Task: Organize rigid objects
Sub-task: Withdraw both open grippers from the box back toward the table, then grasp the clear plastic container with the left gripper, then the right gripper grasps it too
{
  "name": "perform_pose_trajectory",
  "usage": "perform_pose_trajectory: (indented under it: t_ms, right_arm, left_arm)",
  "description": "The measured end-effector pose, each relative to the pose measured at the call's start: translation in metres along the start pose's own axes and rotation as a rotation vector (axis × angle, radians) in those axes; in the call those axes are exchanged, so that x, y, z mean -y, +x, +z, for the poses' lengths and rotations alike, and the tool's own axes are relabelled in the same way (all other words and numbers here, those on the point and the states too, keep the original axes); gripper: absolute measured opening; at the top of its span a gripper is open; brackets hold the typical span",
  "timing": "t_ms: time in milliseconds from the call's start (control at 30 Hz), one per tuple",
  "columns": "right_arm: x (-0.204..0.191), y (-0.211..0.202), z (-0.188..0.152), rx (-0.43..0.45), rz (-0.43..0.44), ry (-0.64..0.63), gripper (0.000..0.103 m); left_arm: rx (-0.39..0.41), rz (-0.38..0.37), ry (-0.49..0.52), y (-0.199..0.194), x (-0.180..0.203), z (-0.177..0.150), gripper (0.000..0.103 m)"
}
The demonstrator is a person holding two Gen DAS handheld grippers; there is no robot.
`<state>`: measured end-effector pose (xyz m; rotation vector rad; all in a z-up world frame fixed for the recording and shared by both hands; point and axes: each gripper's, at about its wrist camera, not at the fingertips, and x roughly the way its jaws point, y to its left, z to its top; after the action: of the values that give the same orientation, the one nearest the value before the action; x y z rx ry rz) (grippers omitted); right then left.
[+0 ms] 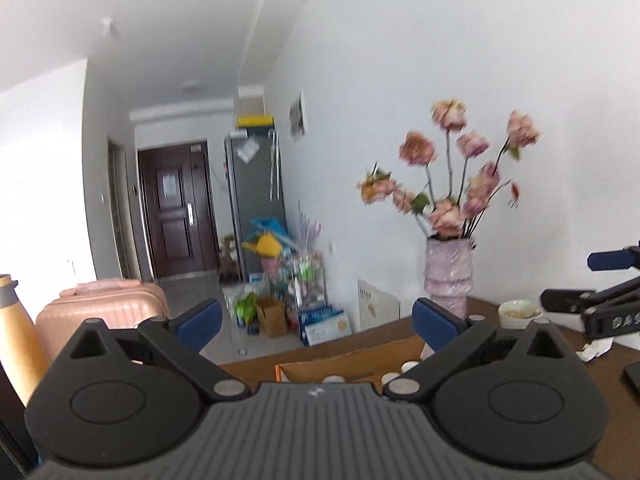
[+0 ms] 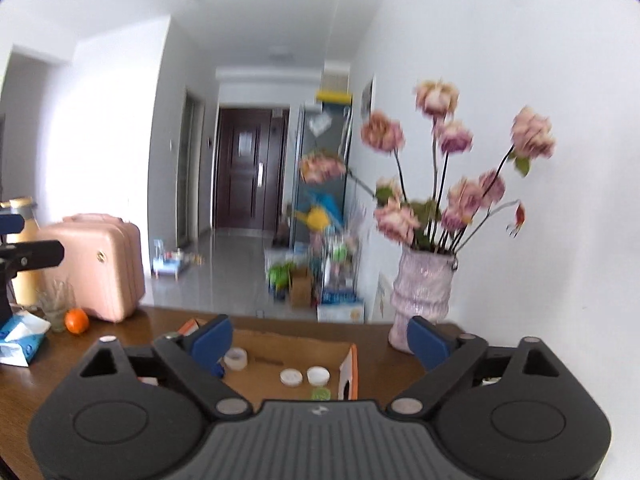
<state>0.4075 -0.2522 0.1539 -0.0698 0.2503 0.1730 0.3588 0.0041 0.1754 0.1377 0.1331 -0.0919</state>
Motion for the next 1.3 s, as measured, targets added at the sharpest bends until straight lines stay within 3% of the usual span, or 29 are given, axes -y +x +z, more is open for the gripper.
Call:
perform_pose_trajectory:
  t_ms: [167, 300, 533, 667, 733, 833, 900, 1067, 1300]
  right_arm:
    - [-0.017, -0.037, -0.027, 0.091, -0.044, -0.014, 0.103]
    - [-0.019, -0.064, -0.051, 0.136, -0.064, 0.037, 0.103]
    - [-0.026, -0.119, -0.121, 0.193, -0.125, 0.06, 0.103]
    - [-0.033, -0.15, -0.167, 0.151, -0.077, 0.049, 0.103]
    - [-0.04, -0.161, -0.188, 0.117, -0.057, 0.049, 0.103]
    - [-0.047, -0.17, -0.218, -0.006, 0.011, 0.083, 0.103]
    - [-0.053, -0.172, -0.235, -0.081, 0.045, 0.099, 0.103]
    - [-0.059, -0.165, -0.247, -0.143, 0.072, 0.098, 0.103]
    - [-0.059, -0.139, -0.234, -0.166, 0.048, 0.064, 0.103]
  left_arm:
    - [0.083, 0.011, 0.049, -0.048, 0.021, -0.02, 0.103]
    - [0.113, 0.032, 0.017, -0.077, 0.026, -0.043, 0.103]
    - [0.101, 0.048, -0.009, -0.134, 0.036, -0.108, 0.103]
    - [0.025, 0.041, -0.077, -0.159, 0.03, -0.151, 0.103]
    - [-0.061, 0.035, -0.089, -0.163, 0.027, -0.178, 0.103]
    - [-0.211, 0.022, -0.12, -0.164, 0.022, -0.21, 0.103]
    - [-0.263, 0.013, -0.126, -0.166, 0.017, -0.222, 0.103]
    - [-0.295, 0.048, -0.104, -0.153, 0.011, -0.221, 0.103]
    - [-0.288, -0.009, -0.12, -0.12, 0.016, -0.204, 0.103]
